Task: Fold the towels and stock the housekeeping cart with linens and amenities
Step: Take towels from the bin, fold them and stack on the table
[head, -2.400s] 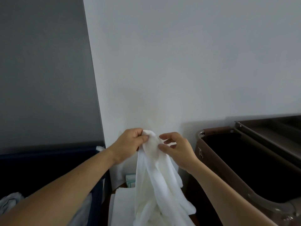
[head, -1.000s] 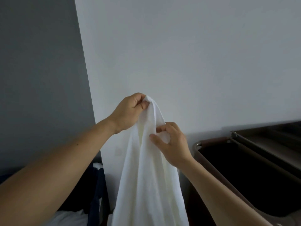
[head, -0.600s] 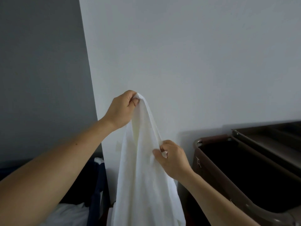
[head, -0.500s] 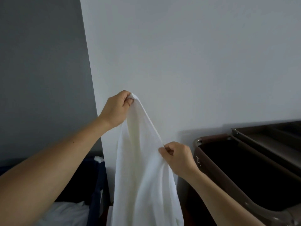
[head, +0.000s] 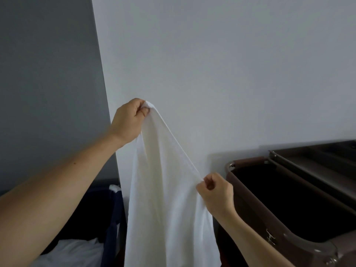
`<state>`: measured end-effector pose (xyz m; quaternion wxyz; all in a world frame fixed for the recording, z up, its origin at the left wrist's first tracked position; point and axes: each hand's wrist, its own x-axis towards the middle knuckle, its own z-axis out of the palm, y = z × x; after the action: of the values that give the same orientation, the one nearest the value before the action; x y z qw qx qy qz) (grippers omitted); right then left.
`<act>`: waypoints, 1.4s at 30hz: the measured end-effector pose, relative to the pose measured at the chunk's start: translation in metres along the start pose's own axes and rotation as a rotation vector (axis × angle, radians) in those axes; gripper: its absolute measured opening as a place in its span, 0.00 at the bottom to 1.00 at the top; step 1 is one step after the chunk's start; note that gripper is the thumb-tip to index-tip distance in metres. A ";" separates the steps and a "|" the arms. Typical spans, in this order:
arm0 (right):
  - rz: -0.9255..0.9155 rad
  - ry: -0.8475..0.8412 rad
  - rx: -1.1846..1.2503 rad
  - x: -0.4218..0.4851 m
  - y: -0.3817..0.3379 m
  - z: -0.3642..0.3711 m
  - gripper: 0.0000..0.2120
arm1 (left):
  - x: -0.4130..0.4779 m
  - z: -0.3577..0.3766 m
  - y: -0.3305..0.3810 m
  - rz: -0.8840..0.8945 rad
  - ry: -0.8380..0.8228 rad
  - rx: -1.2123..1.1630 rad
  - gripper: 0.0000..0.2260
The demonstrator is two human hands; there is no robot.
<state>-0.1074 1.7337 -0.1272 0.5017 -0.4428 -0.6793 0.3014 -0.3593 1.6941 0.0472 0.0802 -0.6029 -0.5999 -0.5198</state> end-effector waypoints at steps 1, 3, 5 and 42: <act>-0.010 0.003 0.031 0.000 -0.001 0.000 0.06 | 0.002 -0.002 -0.001 -0.014 0.016 -0.009 0.07; -0.043 -0.054 0.046 -0.002 0.000 0.002 0.08 | 0.005 -0.005 0.000 -0.035 0.045 -0.031 0.08; -0.065 -0.138 0.038 -0.007 0.005 0.007 0.10 | 0.006 -0.005 0.004 -0.033 0.051 -0.034 0.07; -0.283 -0.066 -0.152 0.053 -0.068 -0.011 0.09 | -0.033 0.004 -0.006 -0.149 -0.135 0.243 0.07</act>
<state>-0.1232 1.7517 -0.0437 0.4816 -0.3694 -0.7716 0.1900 -0.3535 1.6775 0.0185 0.0733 -0.5762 -0.7055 -0.4060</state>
